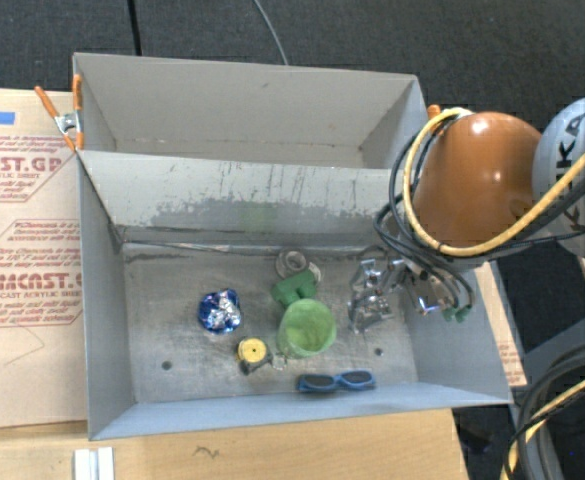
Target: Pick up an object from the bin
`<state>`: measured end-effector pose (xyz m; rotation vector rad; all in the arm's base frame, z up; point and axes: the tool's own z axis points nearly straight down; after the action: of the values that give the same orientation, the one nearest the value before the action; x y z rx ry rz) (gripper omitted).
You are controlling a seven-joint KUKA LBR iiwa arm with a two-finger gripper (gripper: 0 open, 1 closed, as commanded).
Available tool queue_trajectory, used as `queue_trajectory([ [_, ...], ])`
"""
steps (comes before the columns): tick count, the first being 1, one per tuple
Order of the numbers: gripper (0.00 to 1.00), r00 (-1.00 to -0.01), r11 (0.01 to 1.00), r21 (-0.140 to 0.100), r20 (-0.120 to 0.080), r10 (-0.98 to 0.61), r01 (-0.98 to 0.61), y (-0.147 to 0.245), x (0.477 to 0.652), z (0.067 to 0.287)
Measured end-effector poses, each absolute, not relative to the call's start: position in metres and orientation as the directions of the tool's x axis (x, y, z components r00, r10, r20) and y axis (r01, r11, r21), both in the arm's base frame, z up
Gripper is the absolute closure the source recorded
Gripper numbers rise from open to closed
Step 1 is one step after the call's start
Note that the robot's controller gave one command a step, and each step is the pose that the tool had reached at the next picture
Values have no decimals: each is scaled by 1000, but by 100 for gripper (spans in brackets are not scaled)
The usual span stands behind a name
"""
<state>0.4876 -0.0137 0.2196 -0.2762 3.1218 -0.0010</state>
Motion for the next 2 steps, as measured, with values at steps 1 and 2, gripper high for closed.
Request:
queue_trajectory([
  [1, 0, -985, 985, 0, -2, -174, -174, -14, 486, 217],
  [2, 0, -995, 995, 1, -2, -97, -97, -2, 502, 207],
])
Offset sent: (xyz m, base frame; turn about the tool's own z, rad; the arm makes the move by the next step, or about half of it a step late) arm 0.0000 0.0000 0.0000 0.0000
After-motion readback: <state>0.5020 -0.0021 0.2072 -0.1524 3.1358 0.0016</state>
